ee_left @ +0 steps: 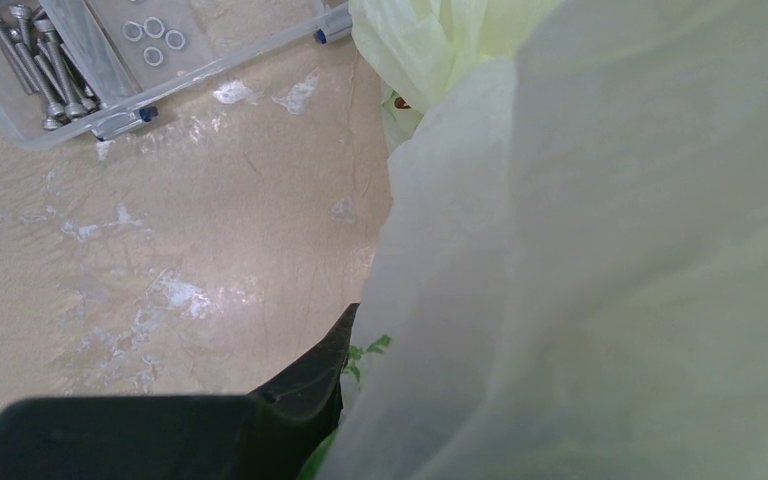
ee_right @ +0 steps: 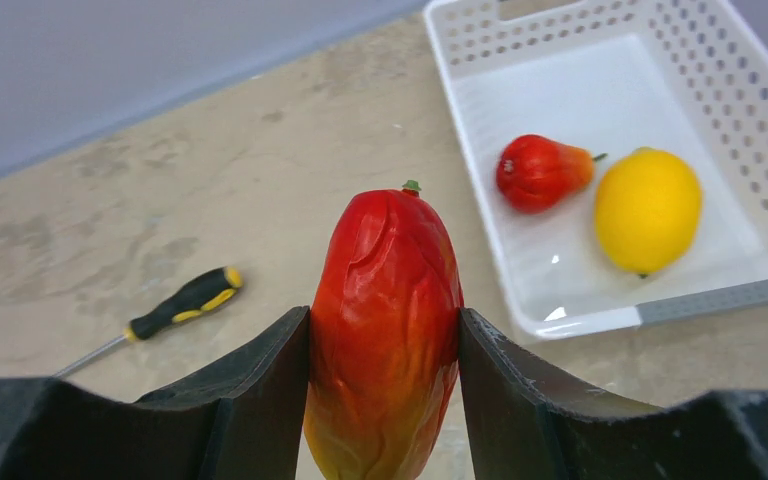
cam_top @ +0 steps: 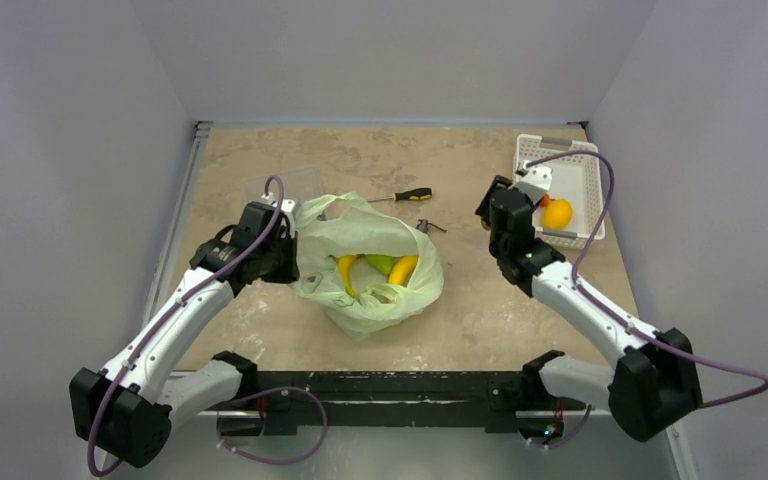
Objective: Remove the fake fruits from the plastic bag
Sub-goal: Place the fake fruit in the bin.
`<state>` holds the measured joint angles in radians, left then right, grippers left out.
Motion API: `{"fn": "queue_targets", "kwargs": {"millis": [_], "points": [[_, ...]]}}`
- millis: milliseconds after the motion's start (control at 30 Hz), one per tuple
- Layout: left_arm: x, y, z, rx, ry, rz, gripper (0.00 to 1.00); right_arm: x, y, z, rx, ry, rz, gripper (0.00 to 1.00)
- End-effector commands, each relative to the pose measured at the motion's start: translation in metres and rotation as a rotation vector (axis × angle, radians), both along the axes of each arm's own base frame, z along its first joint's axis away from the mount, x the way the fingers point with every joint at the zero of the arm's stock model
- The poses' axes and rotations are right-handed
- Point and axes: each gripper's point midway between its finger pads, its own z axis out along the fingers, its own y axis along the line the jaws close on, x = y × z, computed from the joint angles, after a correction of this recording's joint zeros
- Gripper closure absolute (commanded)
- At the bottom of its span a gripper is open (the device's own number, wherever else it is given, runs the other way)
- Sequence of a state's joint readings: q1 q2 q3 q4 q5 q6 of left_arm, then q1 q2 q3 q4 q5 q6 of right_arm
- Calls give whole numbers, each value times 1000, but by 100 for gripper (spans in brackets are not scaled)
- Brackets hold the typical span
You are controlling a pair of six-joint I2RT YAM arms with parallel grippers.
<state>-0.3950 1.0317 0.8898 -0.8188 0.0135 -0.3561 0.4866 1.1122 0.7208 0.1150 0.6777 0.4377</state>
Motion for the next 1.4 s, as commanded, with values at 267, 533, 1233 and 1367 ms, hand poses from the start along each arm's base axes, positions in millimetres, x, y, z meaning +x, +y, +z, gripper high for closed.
{"fn": "queue_targets", "kwargs": {"millis": [267, 533, 1233, 1367], "points": [[5, -5, 14, -26, -44, -5, 100, 68, -103, -16, -44, 211, -288, 100], [4, -4, 15, -27, -47, -5, 100, 96, -133, -55, -144, 432, -260, 99], [2, -9, 13, -26, -37, -29, 100, 111, -144, -111, -64, 601, -115, 54], [2, -9, 14, -27, -40, -29, 100, 105, -152, -105, -64, 590, -185, 42]]}}
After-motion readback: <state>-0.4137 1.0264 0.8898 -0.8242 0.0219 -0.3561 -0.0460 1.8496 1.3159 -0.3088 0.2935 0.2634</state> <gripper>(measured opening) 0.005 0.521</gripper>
